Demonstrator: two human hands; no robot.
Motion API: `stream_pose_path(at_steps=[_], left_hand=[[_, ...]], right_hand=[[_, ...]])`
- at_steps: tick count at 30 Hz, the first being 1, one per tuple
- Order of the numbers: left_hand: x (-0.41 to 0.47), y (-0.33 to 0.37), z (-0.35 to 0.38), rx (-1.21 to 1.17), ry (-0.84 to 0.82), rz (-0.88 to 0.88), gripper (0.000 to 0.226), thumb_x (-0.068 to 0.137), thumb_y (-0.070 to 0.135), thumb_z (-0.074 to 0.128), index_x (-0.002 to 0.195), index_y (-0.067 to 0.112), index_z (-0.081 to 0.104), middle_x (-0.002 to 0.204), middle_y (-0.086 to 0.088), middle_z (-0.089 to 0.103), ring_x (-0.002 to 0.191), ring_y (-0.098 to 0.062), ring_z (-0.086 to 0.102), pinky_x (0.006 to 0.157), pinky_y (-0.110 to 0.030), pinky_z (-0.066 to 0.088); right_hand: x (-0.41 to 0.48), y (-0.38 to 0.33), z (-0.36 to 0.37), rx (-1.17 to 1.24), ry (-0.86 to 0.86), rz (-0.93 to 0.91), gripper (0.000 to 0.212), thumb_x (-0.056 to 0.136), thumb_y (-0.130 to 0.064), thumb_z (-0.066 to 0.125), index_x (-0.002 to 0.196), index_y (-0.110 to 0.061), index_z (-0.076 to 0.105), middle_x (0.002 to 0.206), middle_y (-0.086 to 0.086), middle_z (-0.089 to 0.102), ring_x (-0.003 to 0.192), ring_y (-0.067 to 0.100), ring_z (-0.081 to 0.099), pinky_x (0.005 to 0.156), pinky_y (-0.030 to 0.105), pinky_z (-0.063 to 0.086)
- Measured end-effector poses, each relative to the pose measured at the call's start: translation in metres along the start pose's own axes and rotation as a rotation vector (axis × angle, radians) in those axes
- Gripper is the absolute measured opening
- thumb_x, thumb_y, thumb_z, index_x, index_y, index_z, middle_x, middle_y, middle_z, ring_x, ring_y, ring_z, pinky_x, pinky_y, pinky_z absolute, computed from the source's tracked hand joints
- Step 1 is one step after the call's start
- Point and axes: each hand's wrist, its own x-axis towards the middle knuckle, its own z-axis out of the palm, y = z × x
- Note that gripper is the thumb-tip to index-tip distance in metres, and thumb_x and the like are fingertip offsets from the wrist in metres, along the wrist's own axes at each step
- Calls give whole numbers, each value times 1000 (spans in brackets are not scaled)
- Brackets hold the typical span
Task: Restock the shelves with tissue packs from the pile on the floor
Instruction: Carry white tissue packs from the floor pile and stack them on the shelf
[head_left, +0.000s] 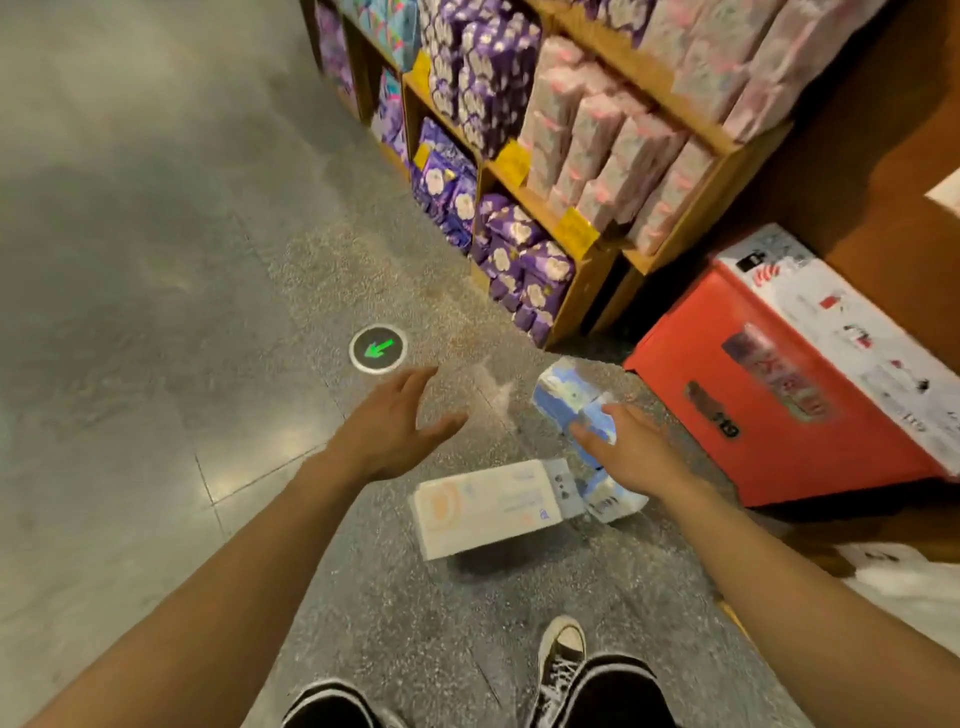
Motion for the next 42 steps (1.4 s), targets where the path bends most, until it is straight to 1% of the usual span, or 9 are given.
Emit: stream_pose_path(at_steps=[3, 10, 14, 16, 19, 22, 26, 30, 42], left_hand=[[30, -49, 91, -42, -10, -45, 83, 90, 70, 48, 157, 27, 22, 162, -4, 30, 145, -25, 34, 116, -43, 31], [96, -188, 322, -128, -10, -214, 92, 90, 69, 49, 160, 23, 12, 165, -5, 21, 149, -25, 27, 118, -41, 27], [128, -244, 431, -283, 77, -413, 105, 87, 62, 62, 160, 14, 4, 167, -8, 15, 151, -28, 21, 120, -44, 23], [141, -262, 473, -392, 133, -519, 111, 83, 58, 71, 159, 13, 4, 161, -11, 28, 145, -32, 33, 114, -47, 33], [152, -273, 517, -583, 198, -627, 97, 82, 51, 76, 151, 19, 15, 129, -3, 56, 105, -26, 58, 92, -43, 49], [157, -274, 526, -627, 267, -654, 82, 79, 54, 77, 140, 25, 31, 120, 2, 60, 94, -21, 59, 83, -40, 54], [143, -253, 465, -674, 379, -628, 77, 74, 50, 83, 135, 29, 40, 120, 6, 61, 99, -19, 59, 82, -34, 48], [95, -198, 325, -687, 507, -575, 82, 74, 47, 84, 139, 29, 38, 116, 14, 54, 101, -13, 54, 84, -29, 41], [-97, -44, -169, -699, 789, -571, 74, 69, 54, 85, 126, 29, 46, 108, 9, 58, 96, -20, 59, 78, -31, 45]], right_hand=[[53, 45, 68, -1, 13, -12, 76, 98, -64, 47, 154, -15, 32, 157, 14, 37, 136, 35, 45, 107, 51, 42], [205, 156, 249, 21, -39, 40, 112, 77, -86, 36, 163, -17, 14, 169, 6, 20, 148, 30, 35, 115, 52, 37], [275, 199, 333, 134, -84, 59, 114, 80, -79, 54, 163, -15, 10, 168, 6, 21, 148, 30, 35, 116, 50, 36], [305, 215, 366, 189, -97, 95, 116, 79, -75, 62, 161, -11, 12, 164, 9, 30, 144, 32, 42, 109, 46, 43], [333, 232, 404, 363, -133, 72, 81, 77, -64, 71, 143, -19, 54, 138, 0, 65, 111, 12, 68, 82, 27, 56], [335, 232, 414, 511, -144, 26, 39, 84, -42, 78, 119, -26, 71, 111, -6, 78, 86, 3, 75, 64, 18, 57], [310, 199, 370, 676, -134, 1, 24, 84, -25, 81, 105, -26, 69, 92, -11, 78, 75, 4, 76, 56, 19, 57], [253, 132, 271, 707, -13, -68, 76, 59, -65, 88, 121, -28, 65, 109, -10, 76, 95, 14, 75, 75, 38, 61], [0, -219, -121, 734, -70, -443, 35, 83, -23, 83, 115, -17, 70, 102, -2, 79, 87, 14, 77, 61, 23, 59]])
